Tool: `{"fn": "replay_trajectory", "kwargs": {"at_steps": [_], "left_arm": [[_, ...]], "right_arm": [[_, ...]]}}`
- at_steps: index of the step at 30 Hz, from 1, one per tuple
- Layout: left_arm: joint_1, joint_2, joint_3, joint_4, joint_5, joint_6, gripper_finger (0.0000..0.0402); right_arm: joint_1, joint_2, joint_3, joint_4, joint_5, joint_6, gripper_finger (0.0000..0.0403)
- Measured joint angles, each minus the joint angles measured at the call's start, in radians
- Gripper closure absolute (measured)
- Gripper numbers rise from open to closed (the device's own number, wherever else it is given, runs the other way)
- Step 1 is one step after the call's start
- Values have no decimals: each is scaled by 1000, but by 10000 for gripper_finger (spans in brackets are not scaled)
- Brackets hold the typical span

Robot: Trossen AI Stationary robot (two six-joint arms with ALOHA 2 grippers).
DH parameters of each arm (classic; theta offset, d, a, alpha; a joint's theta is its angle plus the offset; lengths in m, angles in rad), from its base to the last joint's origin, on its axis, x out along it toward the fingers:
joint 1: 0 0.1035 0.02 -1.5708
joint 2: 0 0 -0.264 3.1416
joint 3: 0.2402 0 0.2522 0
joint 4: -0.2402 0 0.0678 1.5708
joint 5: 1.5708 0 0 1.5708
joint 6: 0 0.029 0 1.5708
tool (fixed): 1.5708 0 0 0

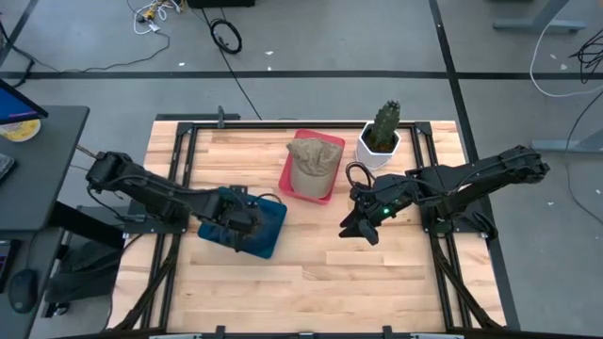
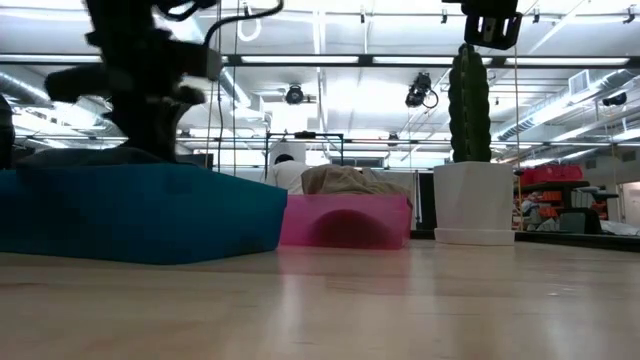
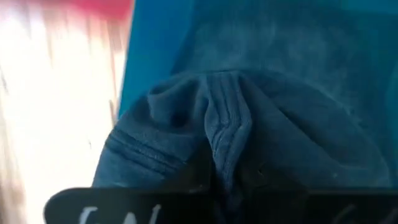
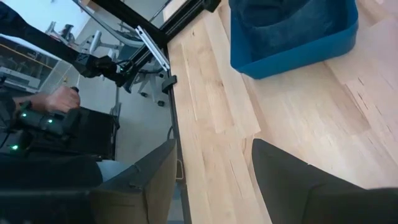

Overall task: Pick & Place hat
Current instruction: Put the blue cap into the blue bin

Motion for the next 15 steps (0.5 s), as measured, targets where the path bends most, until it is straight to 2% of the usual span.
{"fn": "replay_trajectory", "kwargs": {"at_steps": [6,9,15], "left_arm": [[-8,-1,-34,-56,11,-143,373],[-8,-1,-33,-52,1,-164,344],[7,-1,-34,-46,-120,-169,273]], "right_arm": [[0,0,0,-4,0,6,193],[0,0,0,-3,0,6,193],[0,0,0,-6,0,6,193]]}}
